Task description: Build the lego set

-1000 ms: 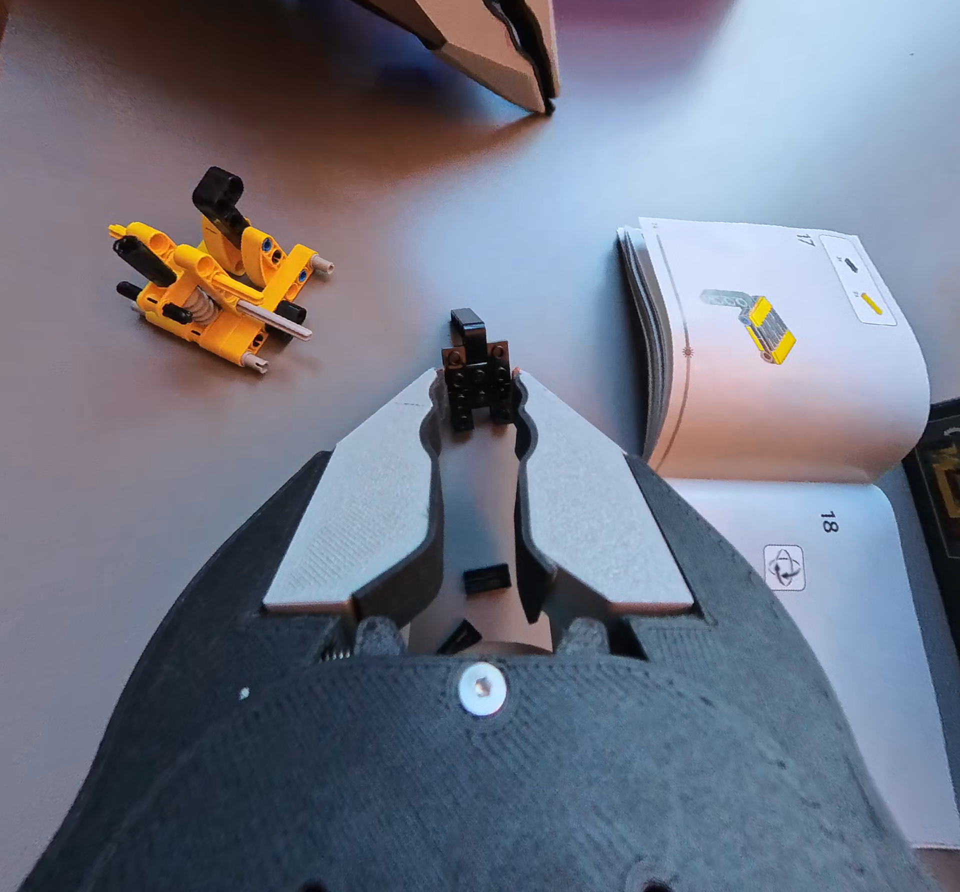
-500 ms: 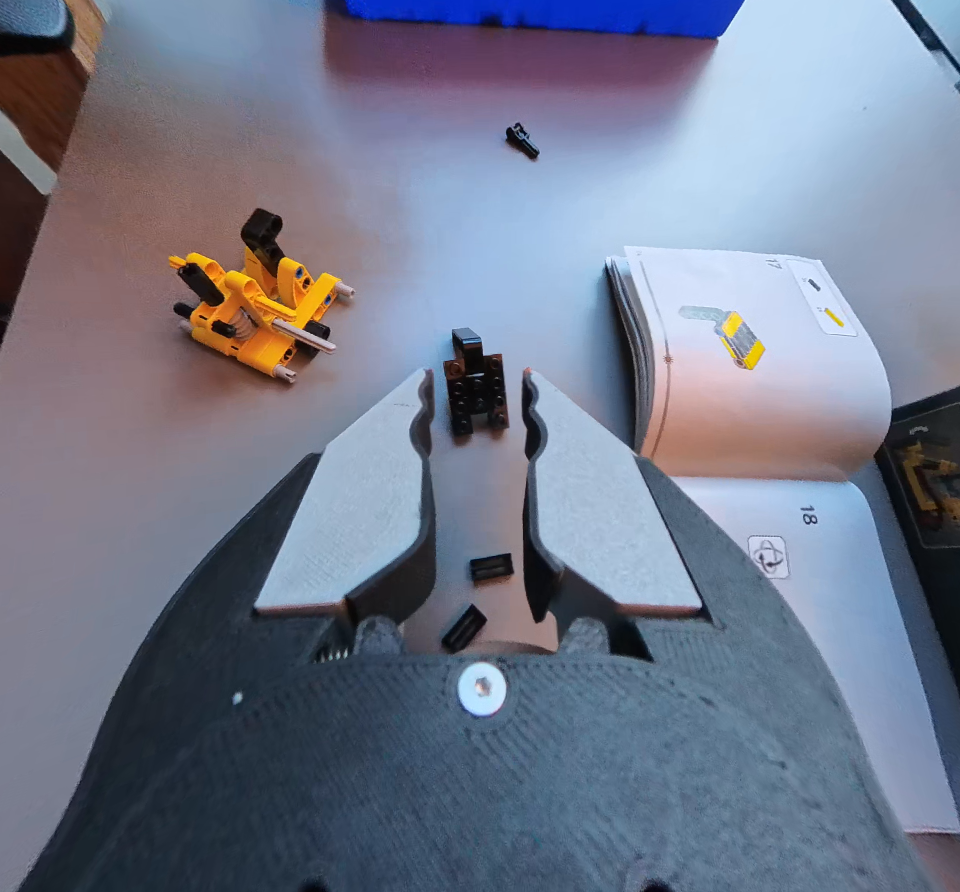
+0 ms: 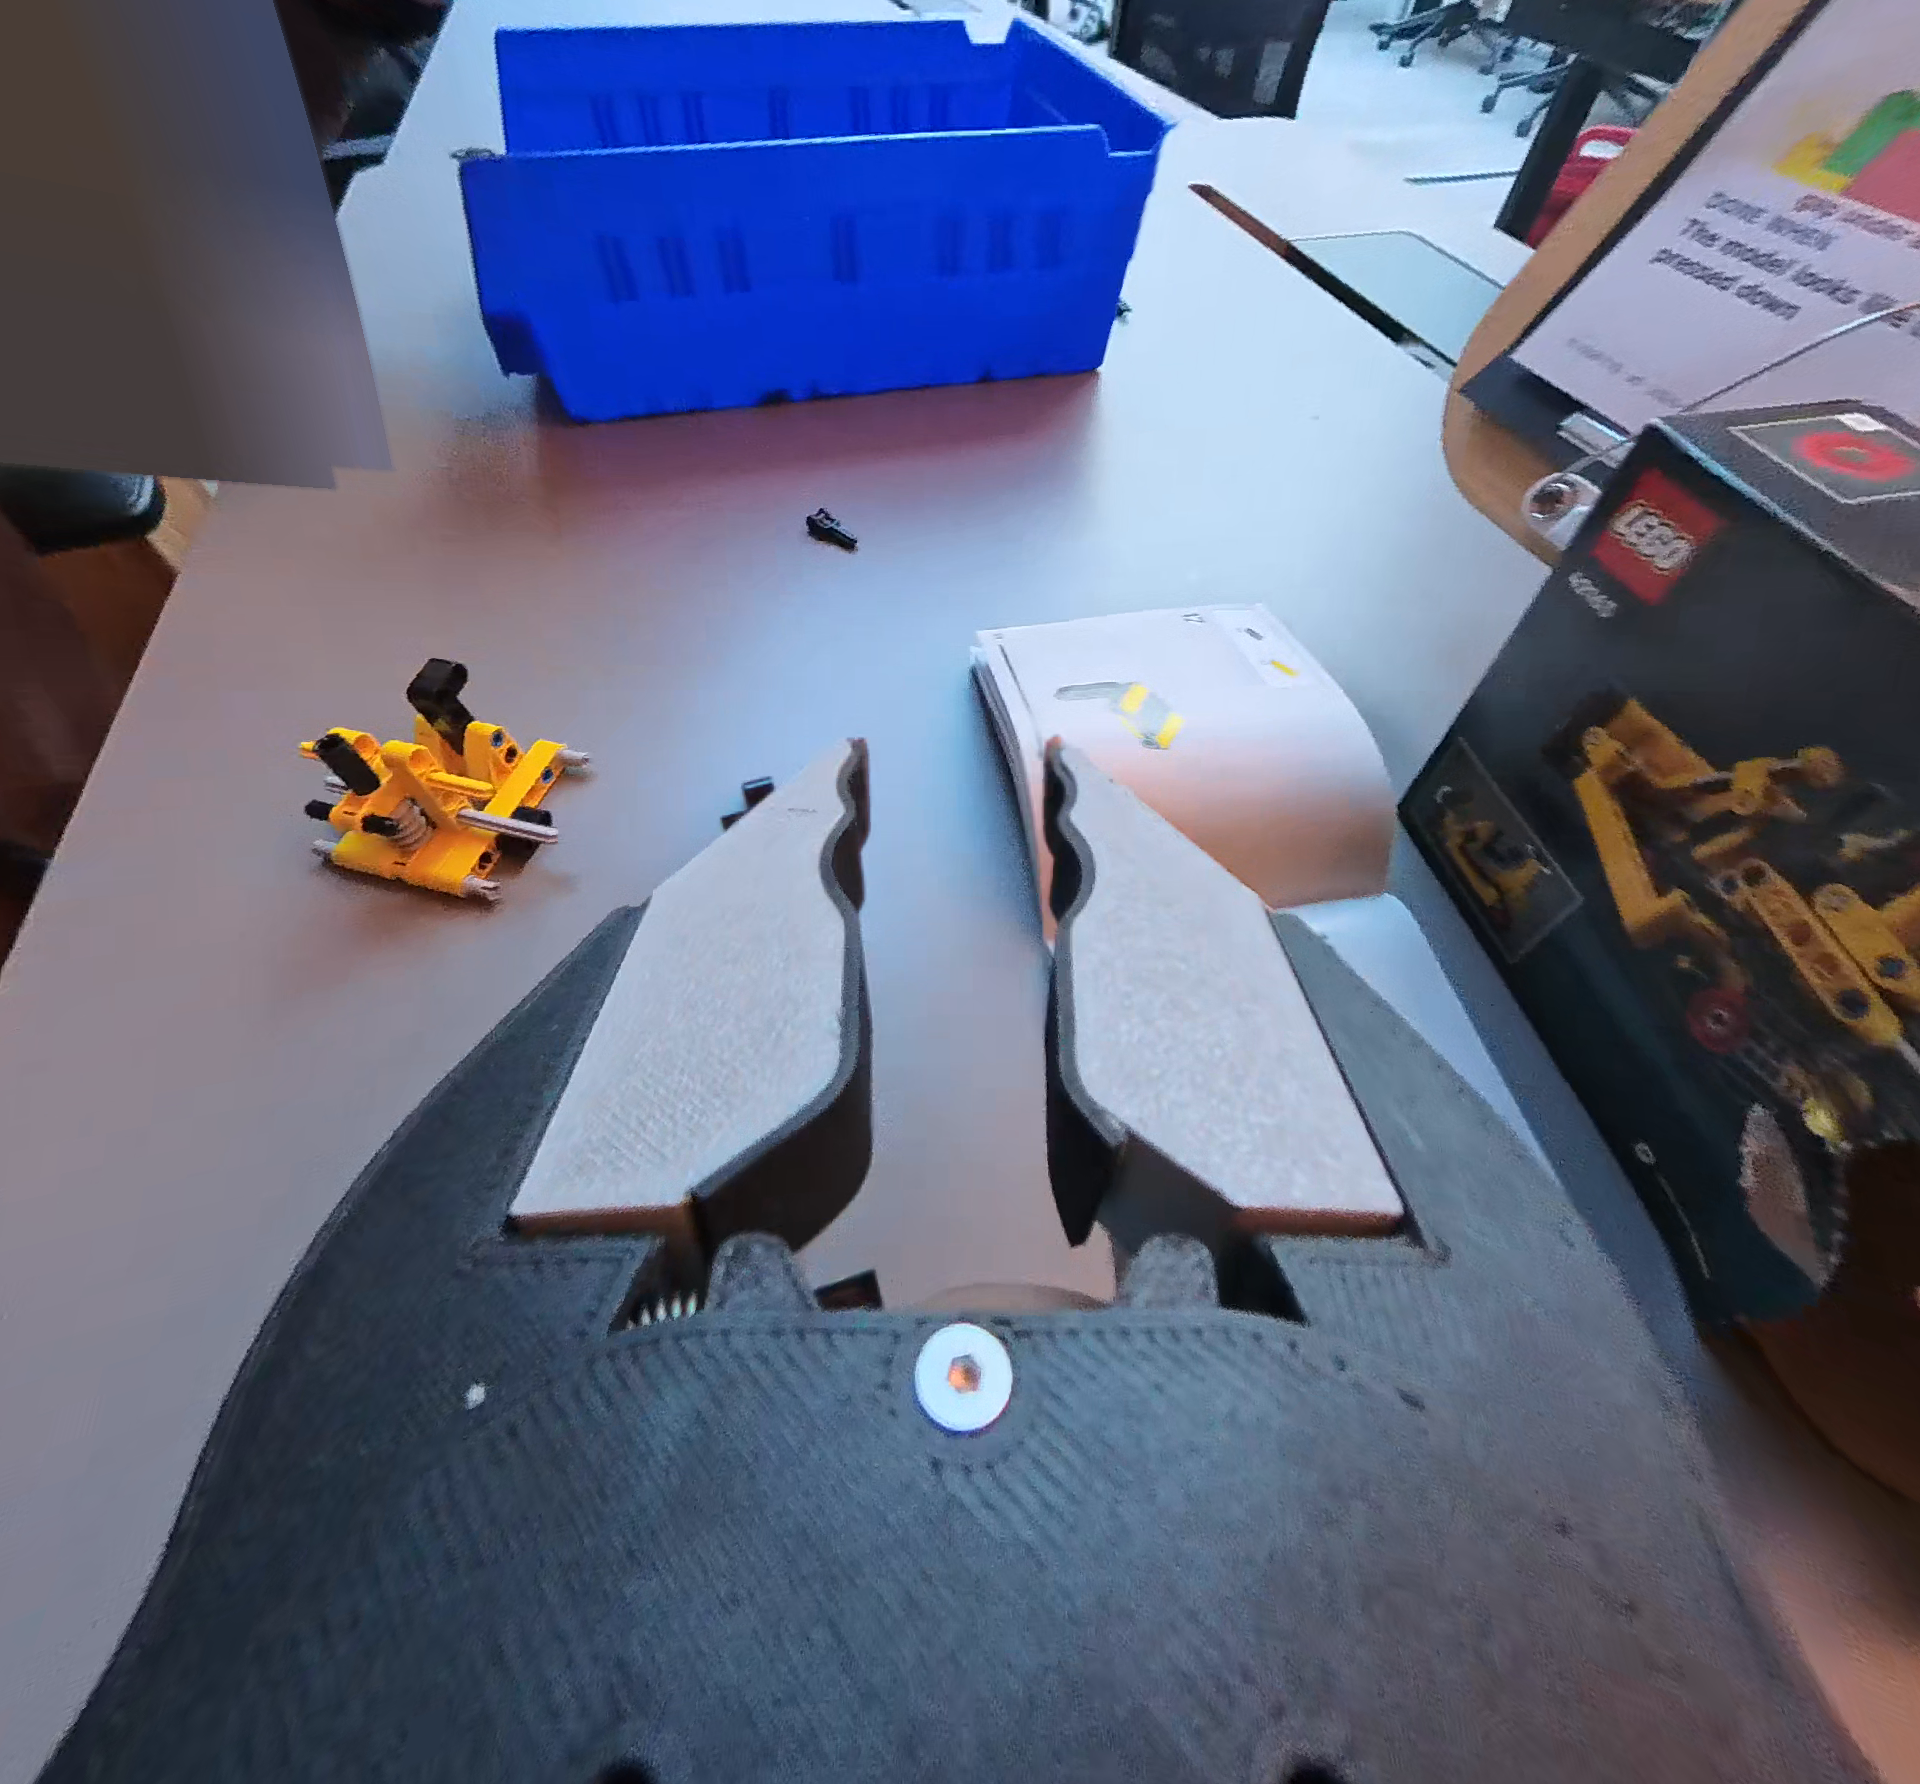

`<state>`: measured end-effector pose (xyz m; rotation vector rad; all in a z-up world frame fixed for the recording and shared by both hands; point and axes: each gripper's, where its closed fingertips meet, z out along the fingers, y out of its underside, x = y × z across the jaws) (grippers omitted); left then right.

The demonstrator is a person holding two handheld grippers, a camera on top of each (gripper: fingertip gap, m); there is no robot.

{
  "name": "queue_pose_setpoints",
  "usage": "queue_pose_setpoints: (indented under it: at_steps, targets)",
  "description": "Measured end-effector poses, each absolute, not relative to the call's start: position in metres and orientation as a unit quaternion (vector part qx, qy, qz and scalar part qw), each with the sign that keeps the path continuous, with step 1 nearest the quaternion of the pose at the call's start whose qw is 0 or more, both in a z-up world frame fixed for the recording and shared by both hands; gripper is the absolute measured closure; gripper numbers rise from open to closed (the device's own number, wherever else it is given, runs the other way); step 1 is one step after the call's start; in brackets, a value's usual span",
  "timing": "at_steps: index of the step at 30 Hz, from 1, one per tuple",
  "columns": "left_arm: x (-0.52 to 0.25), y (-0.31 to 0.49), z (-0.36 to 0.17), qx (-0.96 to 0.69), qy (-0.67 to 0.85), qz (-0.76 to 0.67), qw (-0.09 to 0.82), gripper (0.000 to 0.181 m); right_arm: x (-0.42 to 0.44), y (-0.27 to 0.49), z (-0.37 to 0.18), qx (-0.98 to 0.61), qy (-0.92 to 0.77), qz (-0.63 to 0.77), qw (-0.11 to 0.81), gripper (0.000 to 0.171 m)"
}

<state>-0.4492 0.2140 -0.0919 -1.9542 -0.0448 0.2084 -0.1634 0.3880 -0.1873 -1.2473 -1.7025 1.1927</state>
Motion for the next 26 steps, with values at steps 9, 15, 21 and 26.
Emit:
queue_pose_setpoints:
  at_steps: [9,15,21,26]
  targets:
    - [-0.539,0.232,-0.116,-0.874,-0.031,0.065,0.480,0.117,-0.162,0.407,-0.193,-0.500,-0.645,0.446,0.367,0.143]
    - [-0.543,0.252,-0.156,-0.933,0.012,0.054,0.356,0.126,-0.166,0.415,-0.203,-0.520,-0.636,0.441,0.363,0.143]
    - [-0.553,0.280,-0.152,-0.944,0.037,0.075,0.320,0.127,-0.168,0.422,-0.208,-0.532,-0.628,0.430,0.370,0.144]
    - [-0.563,0.286,-0.136,-0.944,0.036,0.123,0.304,0.127,-0.166,0.435,-0.207,-0.548,-0.609,0.425,0.385,0.143]
